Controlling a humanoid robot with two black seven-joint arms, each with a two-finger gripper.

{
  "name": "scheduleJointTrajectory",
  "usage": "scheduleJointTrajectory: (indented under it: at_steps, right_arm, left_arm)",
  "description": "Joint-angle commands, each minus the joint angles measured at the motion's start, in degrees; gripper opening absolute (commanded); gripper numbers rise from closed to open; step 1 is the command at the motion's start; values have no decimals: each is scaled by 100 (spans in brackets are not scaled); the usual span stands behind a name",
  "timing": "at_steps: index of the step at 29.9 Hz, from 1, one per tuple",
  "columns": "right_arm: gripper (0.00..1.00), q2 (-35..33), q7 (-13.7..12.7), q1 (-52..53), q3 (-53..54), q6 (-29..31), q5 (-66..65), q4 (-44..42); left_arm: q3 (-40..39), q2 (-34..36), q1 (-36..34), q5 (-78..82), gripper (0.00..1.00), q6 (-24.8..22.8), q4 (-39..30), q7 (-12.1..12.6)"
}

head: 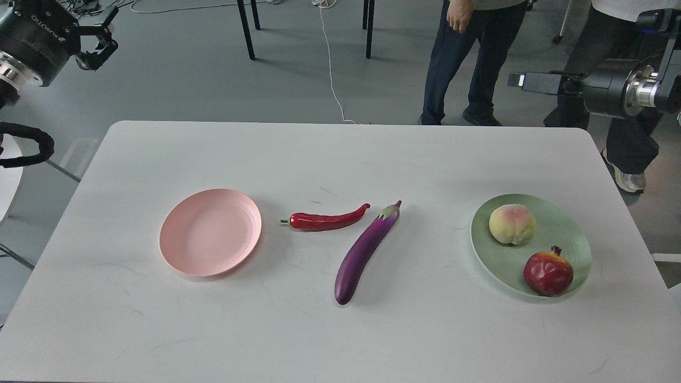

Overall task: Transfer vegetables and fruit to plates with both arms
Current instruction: 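Move the left gripper toward the red chili pepper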

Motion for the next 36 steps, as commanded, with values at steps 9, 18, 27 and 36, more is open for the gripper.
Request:
scheduleJointTrajectory:
  at_steps: [9, 18, 27, 36]
  right_arm:
    - [99, 15, 16, -809, 902, 2, 2647, -231]
    - [99, 41, -2, -1880, 2262, 510, 4710, -504]
    - [99, 50, 16, -2689, 3247, 1223, 5977, -486]
    - [99, 260, 42, -3725, 4222, 1519, 6620, -486]
  left_arm:
    - [-4, 22, -68, 3671, 98, 1, -1702, -27]
    - [707, -962, -174, 7492, 98, 1, -2141, -44]
    - [1762, -1305, -402, 8838, 97, 1, -2124, -35]
    - [2333, -1560, -411, 10060, 94, 1, -2062, -70]
